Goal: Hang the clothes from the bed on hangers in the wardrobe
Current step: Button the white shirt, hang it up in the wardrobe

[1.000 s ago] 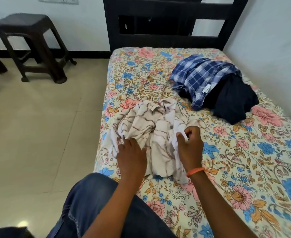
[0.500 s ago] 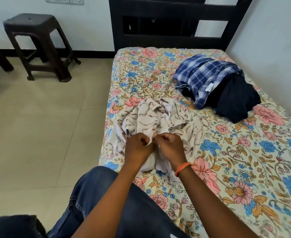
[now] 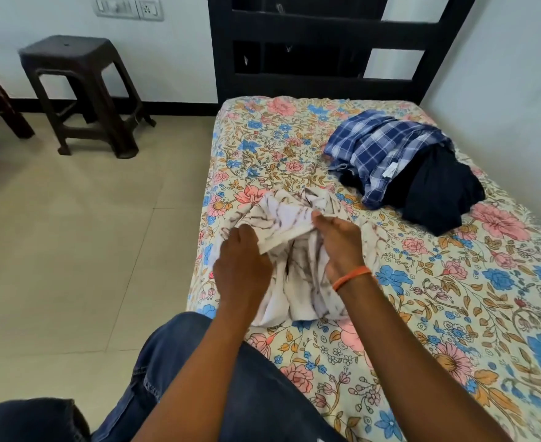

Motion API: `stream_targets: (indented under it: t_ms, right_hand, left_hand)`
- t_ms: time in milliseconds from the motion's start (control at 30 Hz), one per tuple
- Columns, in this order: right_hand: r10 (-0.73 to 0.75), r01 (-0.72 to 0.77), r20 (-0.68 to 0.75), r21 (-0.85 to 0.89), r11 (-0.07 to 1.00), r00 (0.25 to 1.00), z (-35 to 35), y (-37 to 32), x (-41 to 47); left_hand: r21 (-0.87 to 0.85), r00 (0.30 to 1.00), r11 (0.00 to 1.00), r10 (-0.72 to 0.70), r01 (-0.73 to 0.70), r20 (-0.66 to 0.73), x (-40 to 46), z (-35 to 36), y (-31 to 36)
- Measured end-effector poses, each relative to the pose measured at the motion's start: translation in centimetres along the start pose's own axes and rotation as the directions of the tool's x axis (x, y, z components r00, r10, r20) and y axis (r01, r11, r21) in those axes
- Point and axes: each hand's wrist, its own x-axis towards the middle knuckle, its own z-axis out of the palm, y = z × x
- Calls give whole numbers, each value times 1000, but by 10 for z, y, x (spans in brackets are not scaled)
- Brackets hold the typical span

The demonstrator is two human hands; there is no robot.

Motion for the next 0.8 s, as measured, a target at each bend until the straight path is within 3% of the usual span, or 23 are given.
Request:
stream_targets:
  t_ms: [200, 333, 433, 533, 633, 700, 800]
  right_hand:
    - [-132, 125, -124, -60, 990, 983, 6, -72, 69]
    - [-339, 325, -127, -121, 938, 932, 14, -138, 110]
    - [-425, 417, -148, -82, 905, 893, 18, -177, 137]
    - [-453, 435, -120, -152, 887, 883, 20, -180, 148]
    - [-361, 337, -58, -250, 908, 931, 12, -135, 142]
    - [-248, 241, 28, -370, 897, 968, -3, -95, 123]
    - [-59, 130, 155, -499, 857, 986, -31, -29, 70]
  left_hand:
    - [331, 973, 943, 117, -46, -199, 54, -27, -18]
    - [237, 947, 960, 206, -148, -245, 71, -45, -8]
    - [111, 952, 986, 148, -122, -268, 80, -58, -9]
    - [-125, 982, 987, 76, -98, -171, 80, -54, -11]
    - [-130, 992, 987, 107, -98, 64, 58, -32, -8]
    - [-92, 967, 992, 108, -89, 232, 34, -9, -9]
    - [-122, 923, 990, 106, -64, 371, -10, 25, -9]
